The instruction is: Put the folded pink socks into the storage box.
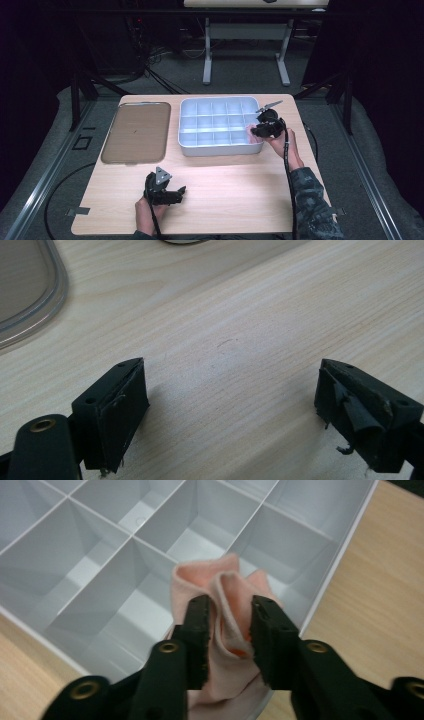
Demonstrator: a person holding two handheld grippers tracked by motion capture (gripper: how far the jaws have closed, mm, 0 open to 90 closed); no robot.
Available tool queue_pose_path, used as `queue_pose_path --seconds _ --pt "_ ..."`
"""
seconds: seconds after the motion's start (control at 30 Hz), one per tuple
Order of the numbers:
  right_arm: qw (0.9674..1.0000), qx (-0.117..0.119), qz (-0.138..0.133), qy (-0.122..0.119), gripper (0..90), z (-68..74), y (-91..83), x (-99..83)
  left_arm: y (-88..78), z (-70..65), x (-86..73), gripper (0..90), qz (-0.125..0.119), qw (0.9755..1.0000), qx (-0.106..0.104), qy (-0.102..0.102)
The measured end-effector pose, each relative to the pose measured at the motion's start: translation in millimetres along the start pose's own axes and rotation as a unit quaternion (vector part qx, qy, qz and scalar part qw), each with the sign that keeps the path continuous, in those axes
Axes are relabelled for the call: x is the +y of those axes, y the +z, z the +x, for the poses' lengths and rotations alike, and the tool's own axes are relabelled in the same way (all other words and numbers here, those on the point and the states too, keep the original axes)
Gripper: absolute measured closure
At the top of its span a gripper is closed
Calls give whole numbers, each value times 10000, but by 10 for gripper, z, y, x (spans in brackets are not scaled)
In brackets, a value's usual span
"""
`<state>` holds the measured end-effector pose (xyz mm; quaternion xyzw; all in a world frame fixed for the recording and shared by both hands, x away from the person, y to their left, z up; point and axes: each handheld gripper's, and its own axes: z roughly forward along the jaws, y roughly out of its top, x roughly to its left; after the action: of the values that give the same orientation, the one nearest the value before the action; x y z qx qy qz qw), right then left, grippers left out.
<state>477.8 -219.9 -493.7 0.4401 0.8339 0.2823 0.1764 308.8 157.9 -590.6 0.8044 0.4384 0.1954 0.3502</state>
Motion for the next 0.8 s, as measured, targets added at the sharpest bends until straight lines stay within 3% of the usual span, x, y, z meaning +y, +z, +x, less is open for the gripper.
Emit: queue_pose_path --seconds 0.17,0.4,0.67,0.8 --pt "9998 158 142 26 815 14 -18 -66 0 0 0 135 -1 10000 -1 -6" --pt "9995 261 155 37 844 86 -18 -104 0 0 0 135 -1 10000 -2 -6" --pt "9992 327 248 17 836 77 -4 -164 0 0 0 135 -1 10000 -2 -6" --pt "9994 335 -53 34 730 82 -117 -158 0 0 0 135 -2 10000 -2 -6"
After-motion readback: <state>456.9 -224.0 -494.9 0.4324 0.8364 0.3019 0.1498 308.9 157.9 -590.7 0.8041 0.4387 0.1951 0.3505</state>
